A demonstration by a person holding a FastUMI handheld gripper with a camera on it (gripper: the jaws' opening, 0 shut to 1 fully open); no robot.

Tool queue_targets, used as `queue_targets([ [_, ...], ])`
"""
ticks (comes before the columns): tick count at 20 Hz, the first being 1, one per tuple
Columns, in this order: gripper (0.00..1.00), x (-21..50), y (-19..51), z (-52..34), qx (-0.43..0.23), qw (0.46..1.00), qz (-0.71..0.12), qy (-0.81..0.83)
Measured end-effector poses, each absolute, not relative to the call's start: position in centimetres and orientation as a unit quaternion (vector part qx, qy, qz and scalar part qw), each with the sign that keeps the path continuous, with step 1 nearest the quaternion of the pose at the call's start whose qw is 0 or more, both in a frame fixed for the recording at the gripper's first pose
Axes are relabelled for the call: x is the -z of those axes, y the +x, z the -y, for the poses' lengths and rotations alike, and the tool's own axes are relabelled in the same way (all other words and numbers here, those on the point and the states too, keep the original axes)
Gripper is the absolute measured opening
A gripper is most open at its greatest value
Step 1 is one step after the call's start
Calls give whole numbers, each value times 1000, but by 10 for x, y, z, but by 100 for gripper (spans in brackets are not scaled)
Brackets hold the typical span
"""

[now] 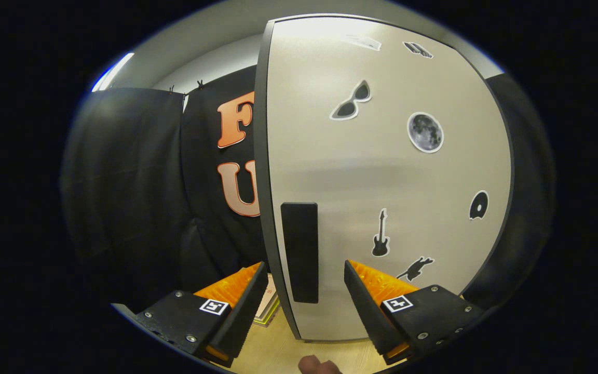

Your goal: Open the shoe cabinet door, grab the shoes and put them into the shoe cabinet, then close the shoe cabinet door.

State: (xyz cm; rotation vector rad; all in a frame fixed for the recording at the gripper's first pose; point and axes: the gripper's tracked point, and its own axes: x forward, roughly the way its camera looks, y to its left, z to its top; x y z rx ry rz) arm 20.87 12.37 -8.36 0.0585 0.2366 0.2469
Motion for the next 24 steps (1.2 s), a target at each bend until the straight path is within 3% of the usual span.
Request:
queue_targets([
  [11,92,19,87,-38,-24,997,-71,32],
  [24,93,-30,-10,57,11,999,-24,21],
])
